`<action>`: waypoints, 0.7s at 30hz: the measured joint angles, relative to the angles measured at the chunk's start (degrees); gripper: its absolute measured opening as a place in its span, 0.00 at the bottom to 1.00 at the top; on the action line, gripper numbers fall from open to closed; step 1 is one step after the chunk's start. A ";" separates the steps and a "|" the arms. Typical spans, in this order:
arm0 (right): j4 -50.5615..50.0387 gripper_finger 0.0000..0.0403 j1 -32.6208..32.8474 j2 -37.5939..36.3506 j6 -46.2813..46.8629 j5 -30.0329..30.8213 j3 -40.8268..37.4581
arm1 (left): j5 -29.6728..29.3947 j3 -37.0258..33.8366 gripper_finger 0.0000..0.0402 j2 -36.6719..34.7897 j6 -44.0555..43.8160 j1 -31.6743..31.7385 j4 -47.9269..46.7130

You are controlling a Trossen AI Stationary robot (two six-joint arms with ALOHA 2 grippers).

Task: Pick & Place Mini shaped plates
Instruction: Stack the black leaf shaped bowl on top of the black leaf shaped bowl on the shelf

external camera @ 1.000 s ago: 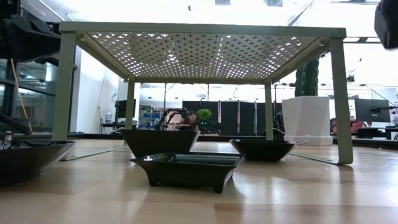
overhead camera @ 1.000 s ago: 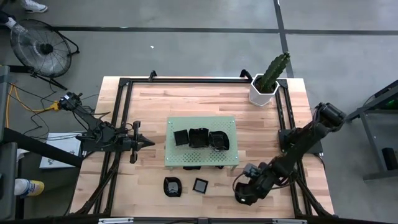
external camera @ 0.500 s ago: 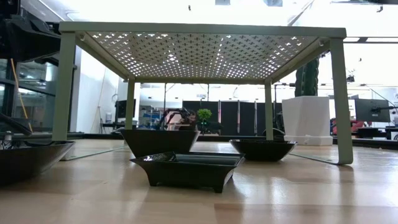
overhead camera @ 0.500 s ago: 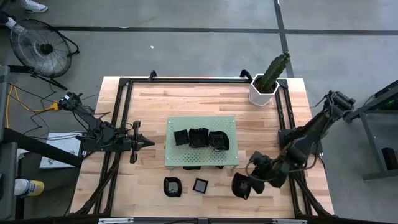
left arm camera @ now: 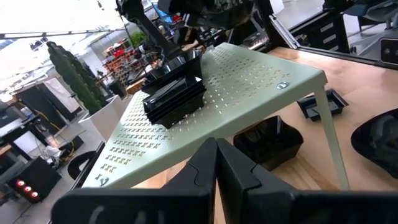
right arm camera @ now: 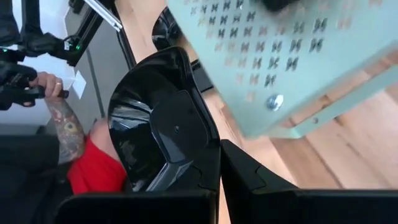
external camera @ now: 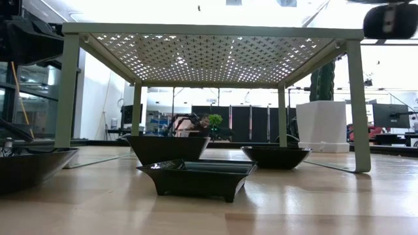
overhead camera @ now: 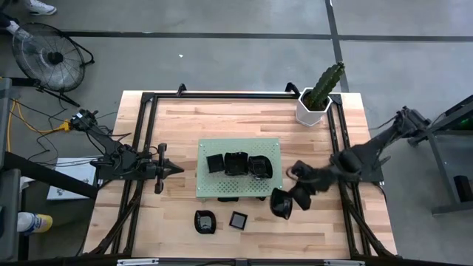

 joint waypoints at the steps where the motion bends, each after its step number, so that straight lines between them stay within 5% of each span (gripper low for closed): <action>1: -0.13 0.00 -1.61 -0.30 -1.49 -1.64 0.00 | -0.35 0.00 0.00 -0.01 0.02 0.00 0.00; 11: -3.11 0.00 -16.19 -3.05 -13.85 -13.88 0.00 | -1.19 0.00 0.00 -0.02 0.11 0.00 0.00; 21: -13.56 0.00 -26.30 -3.33 -27.52 -16.73 8.71 | -1.21 0.00 0.00 -0.01 0.11 0.01 0.00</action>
